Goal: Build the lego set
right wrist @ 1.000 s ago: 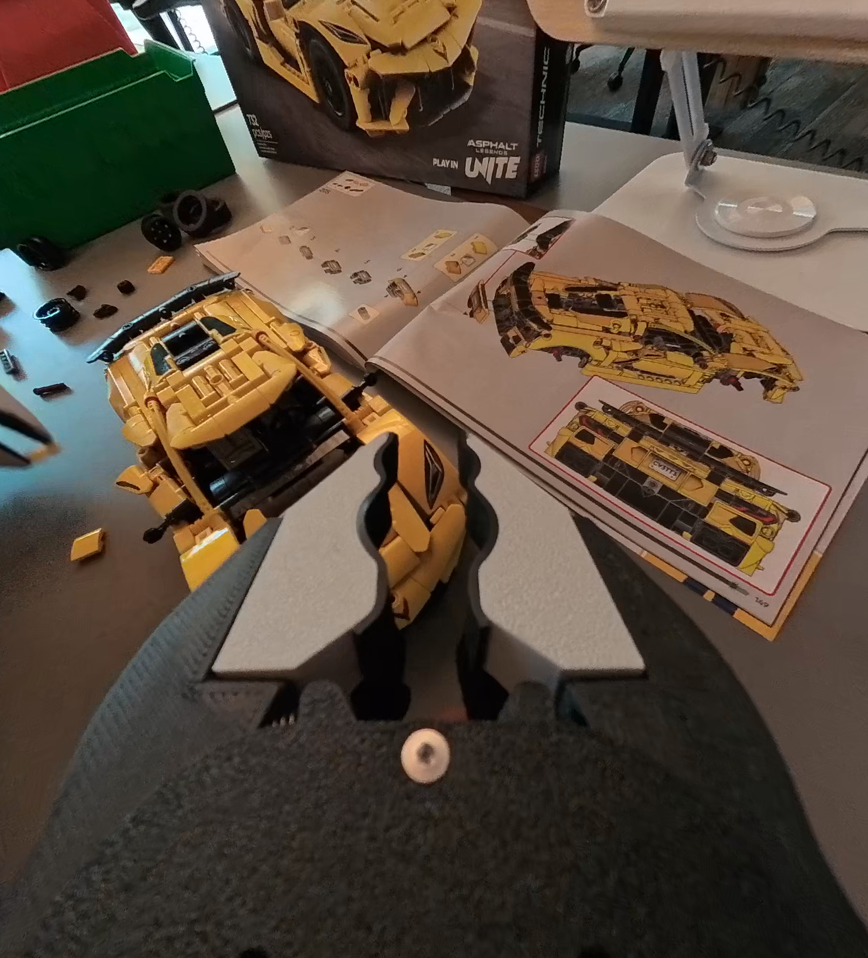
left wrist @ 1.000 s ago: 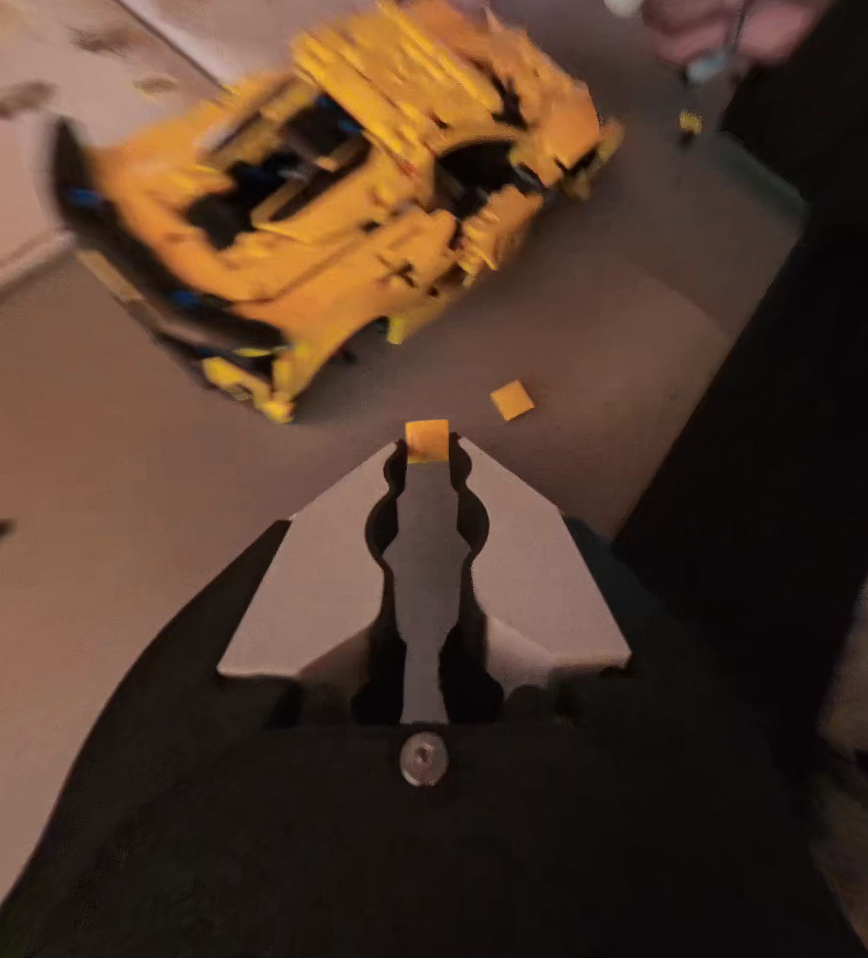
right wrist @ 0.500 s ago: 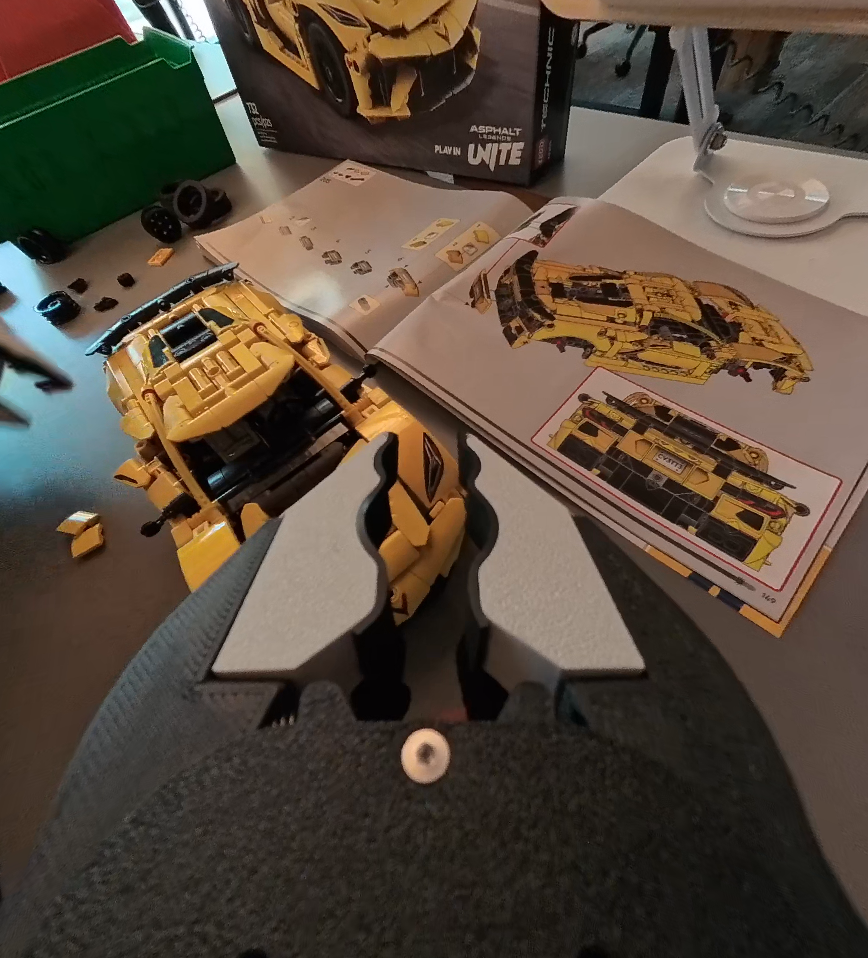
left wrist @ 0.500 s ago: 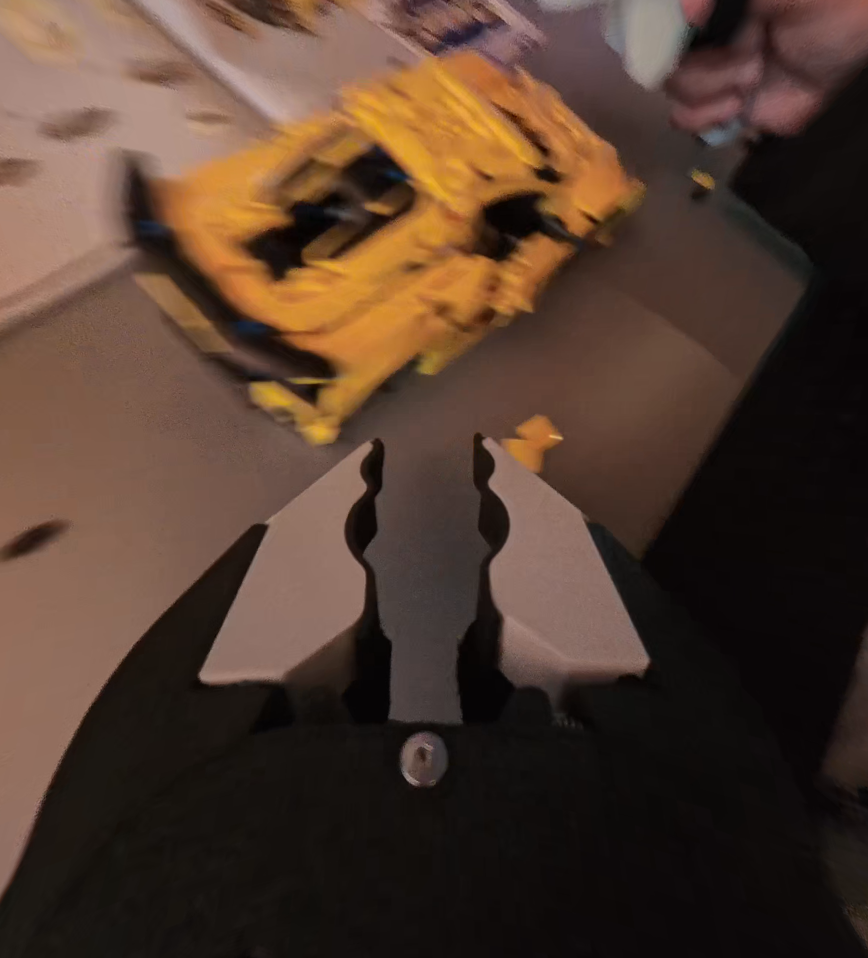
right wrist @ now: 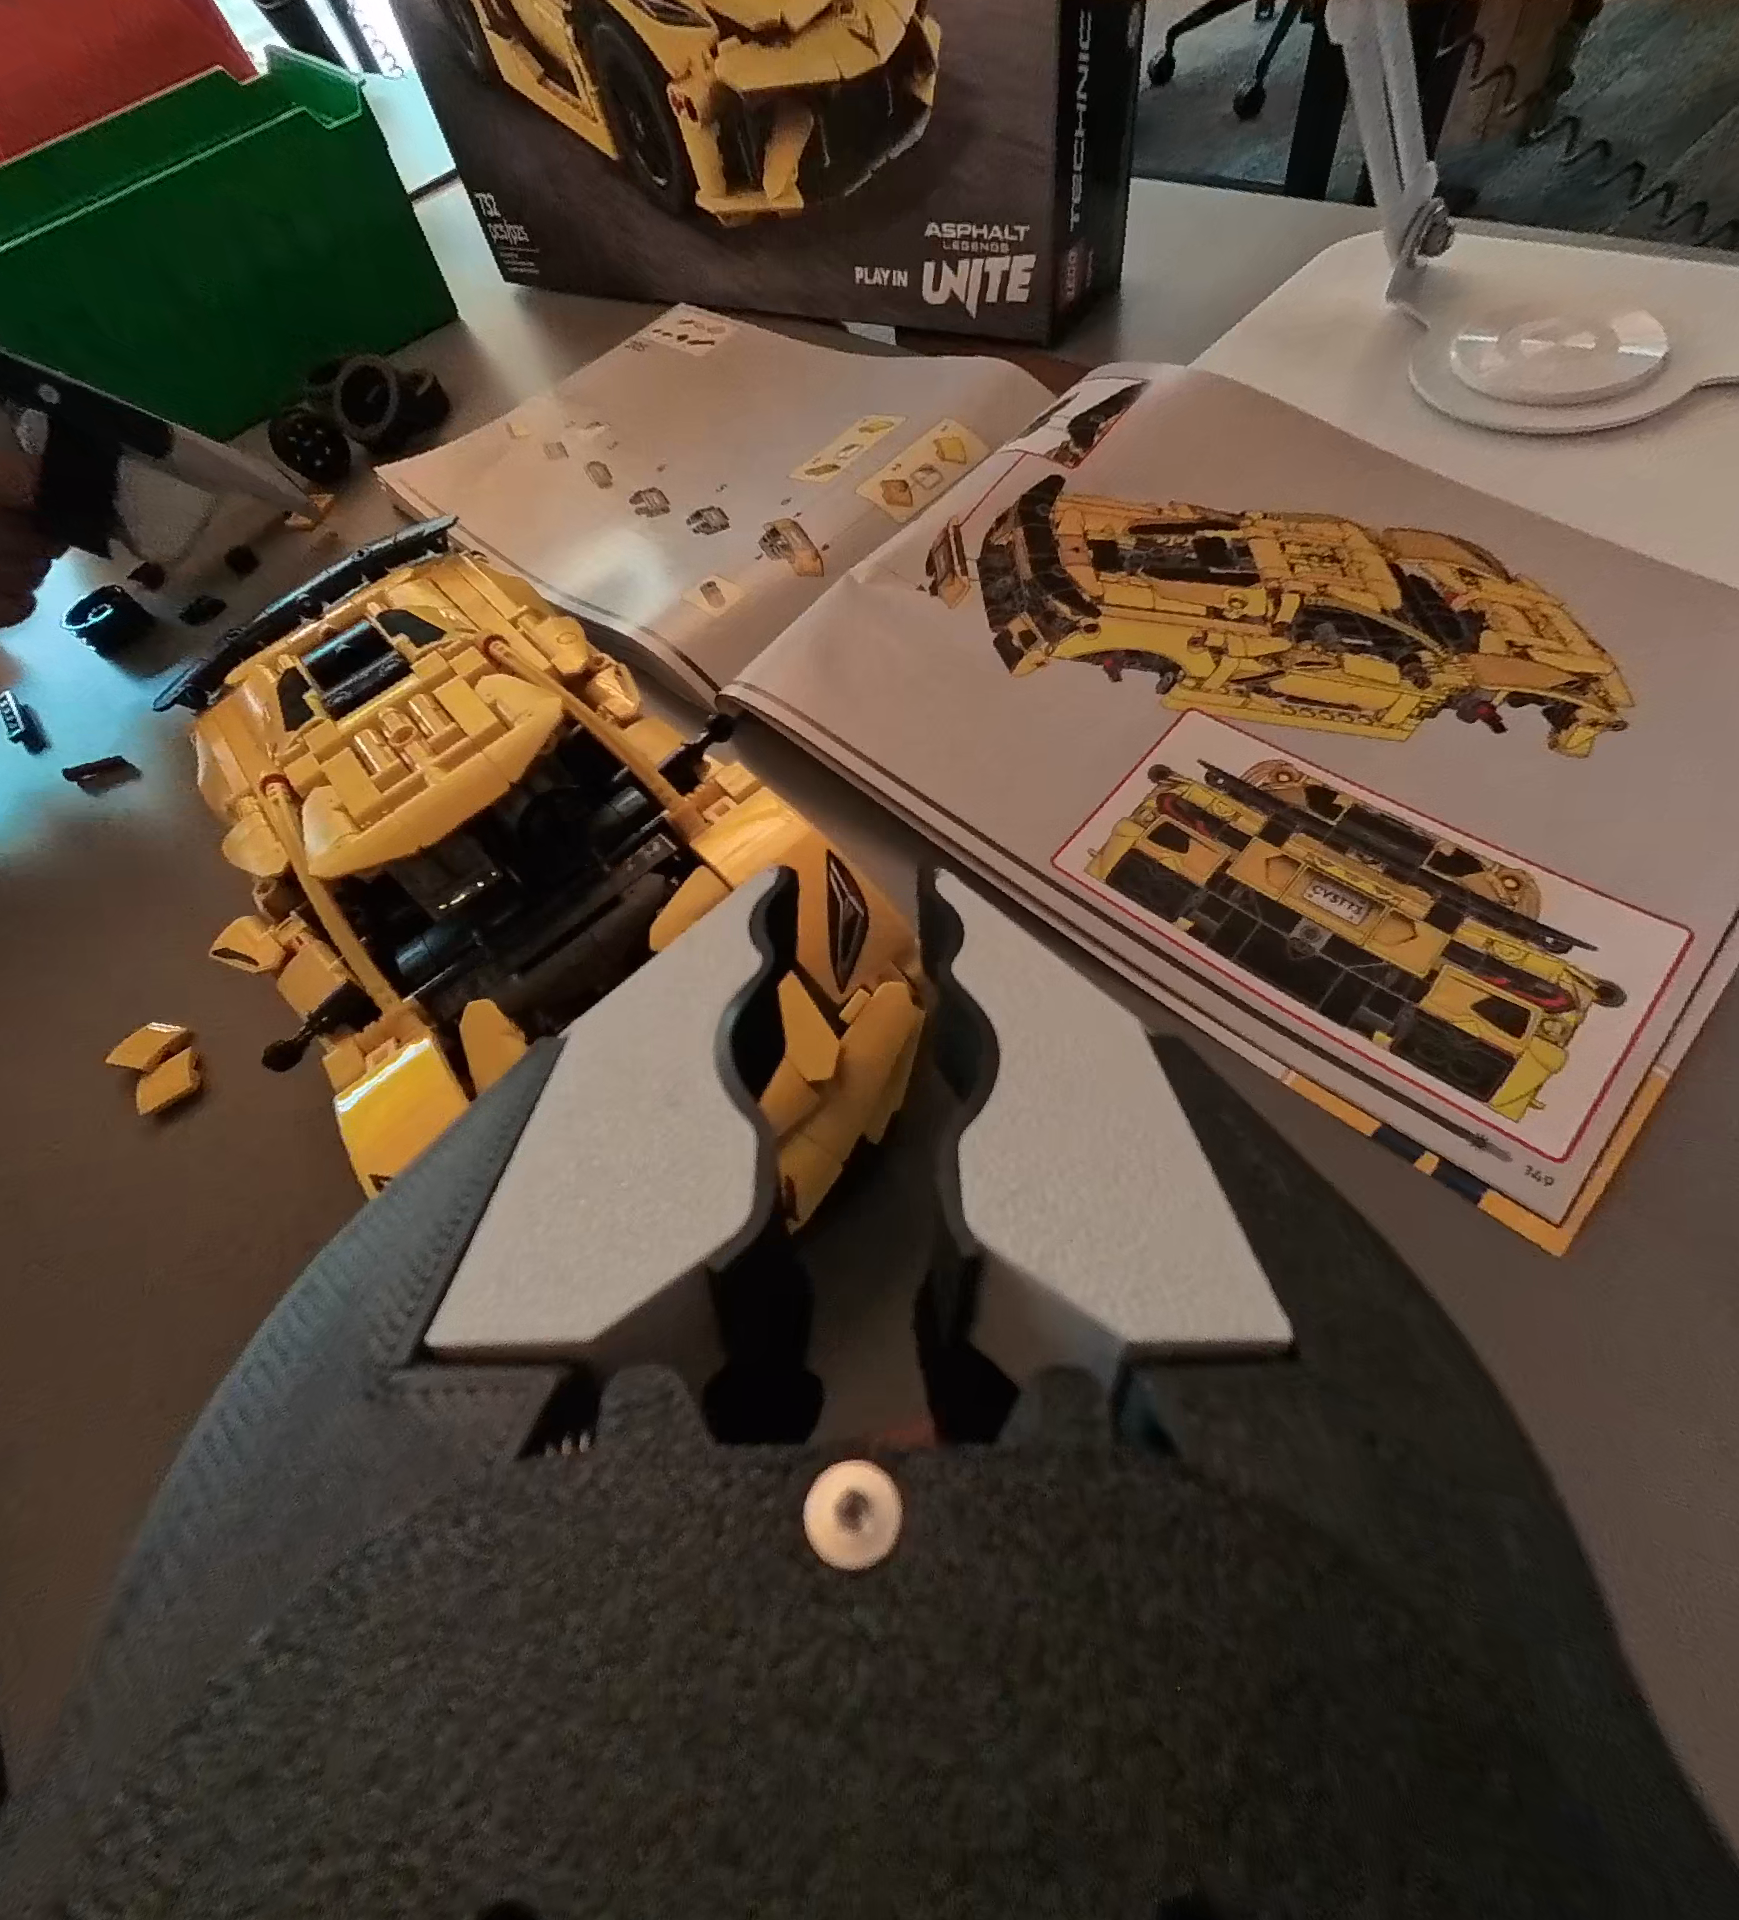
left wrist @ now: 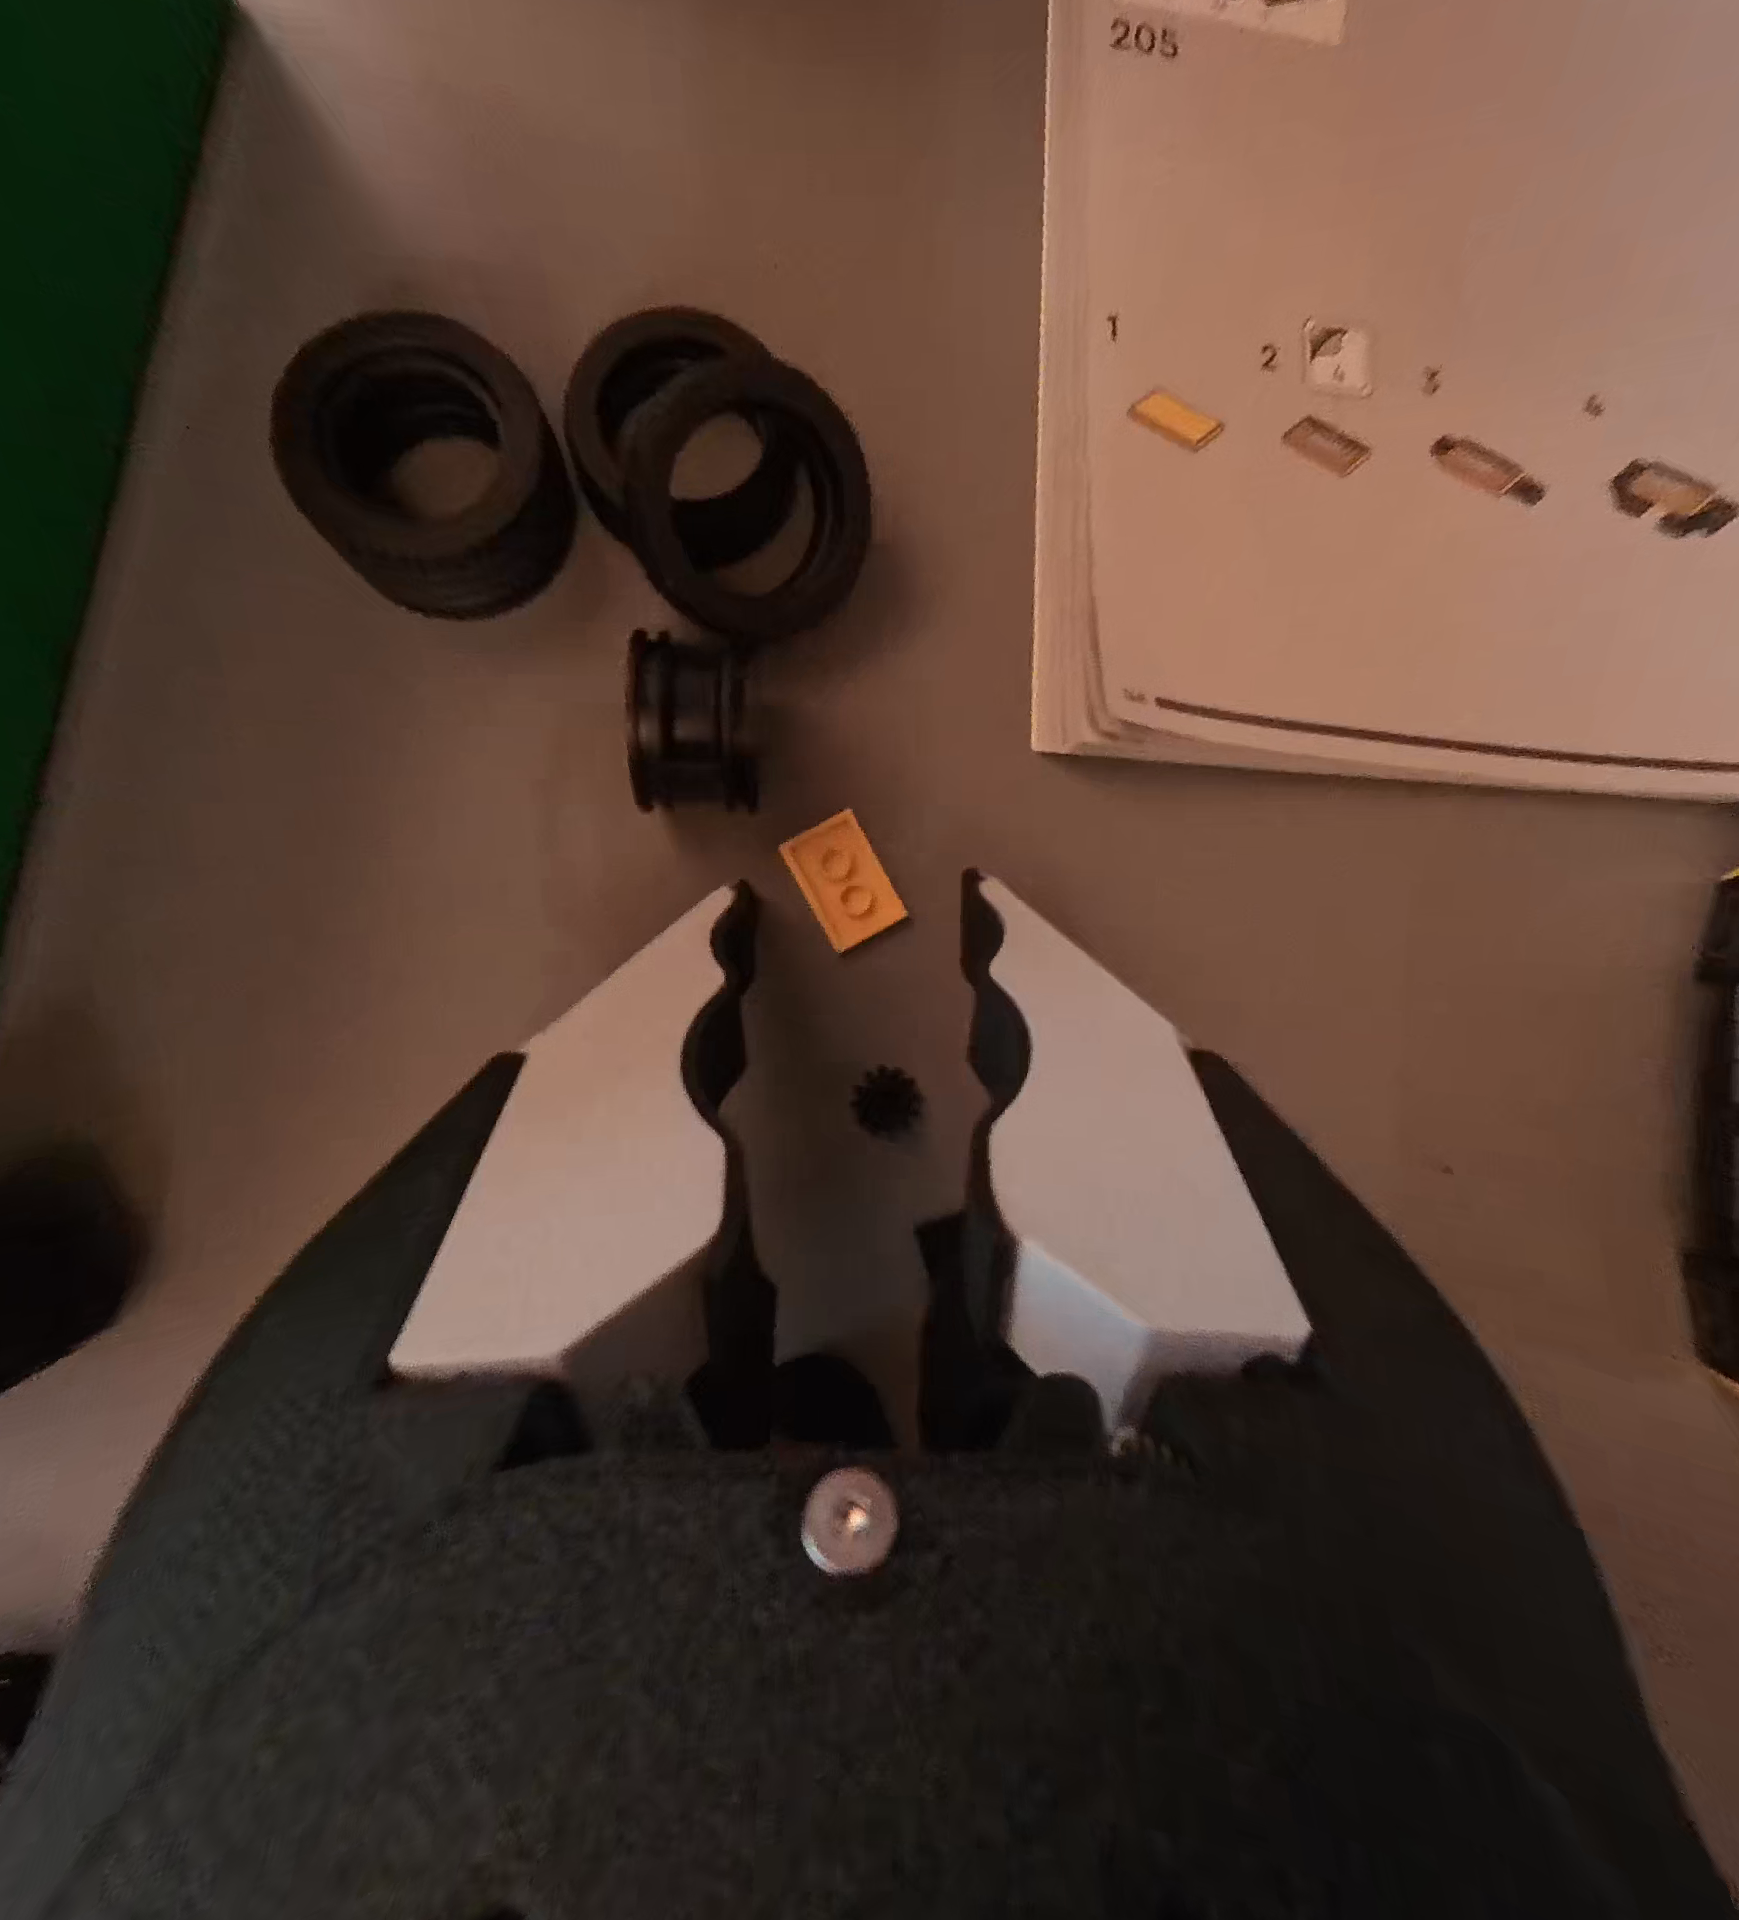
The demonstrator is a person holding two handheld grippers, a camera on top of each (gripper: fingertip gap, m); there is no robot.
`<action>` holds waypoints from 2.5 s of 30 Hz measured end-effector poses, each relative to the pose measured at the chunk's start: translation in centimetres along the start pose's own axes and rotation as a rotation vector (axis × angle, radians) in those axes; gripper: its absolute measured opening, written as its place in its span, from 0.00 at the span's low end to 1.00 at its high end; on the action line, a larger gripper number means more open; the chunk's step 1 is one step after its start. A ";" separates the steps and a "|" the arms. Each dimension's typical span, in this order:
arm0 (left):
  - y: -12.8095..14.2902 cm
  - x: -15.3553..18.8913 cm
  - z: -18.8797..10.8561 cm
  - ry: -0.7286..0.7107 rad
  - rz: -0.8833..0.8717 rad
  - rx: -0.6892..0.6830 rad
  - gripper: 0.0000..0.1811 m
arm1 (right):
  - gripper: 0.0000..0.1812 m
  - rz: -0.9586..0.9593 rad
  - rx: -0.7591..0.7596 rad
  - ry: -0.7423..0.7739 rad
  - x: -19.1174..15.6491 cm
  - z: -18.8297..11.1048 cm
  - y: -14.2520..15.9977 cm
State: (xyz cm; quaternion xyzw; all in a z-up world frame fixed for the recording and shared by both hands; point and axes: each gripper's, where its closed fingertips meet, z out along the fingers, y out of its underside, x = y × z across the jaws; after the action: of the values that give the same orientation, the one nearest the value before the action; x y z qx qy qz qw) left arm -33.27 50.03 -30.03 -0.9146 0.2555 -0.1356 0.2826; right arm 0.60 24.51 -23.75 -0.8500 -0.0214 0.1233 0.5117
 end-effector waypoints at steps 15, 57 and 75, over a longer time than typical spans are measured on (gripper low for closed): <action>3.8 15.1 -9.0 0.551 0.606 0.092 0.09 | 0.13 0.007 -0.009 -0.011 0.0 0.2 0.2; 13.4 1.0 -9.7 0.009 0.157 -0.014 0.28 | 0.13 0.019 0.022 -0.052 -1.2 0.1 -0.5; 13.4 1.3 -9.6 -0.044 0.079 0.029 0.28 | 0.12 0.017 0.006 -0.063 -1.4 0.3 -0.3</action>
State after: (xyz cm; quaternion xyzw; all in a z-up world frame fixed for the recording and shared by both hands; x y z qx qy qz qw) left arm -41.16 35.48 -30.07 -0.9024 0.2831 -0.1077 0.3066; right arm -0.81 24.68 -23.34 -0.8442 -0.0298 0.1543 0.5124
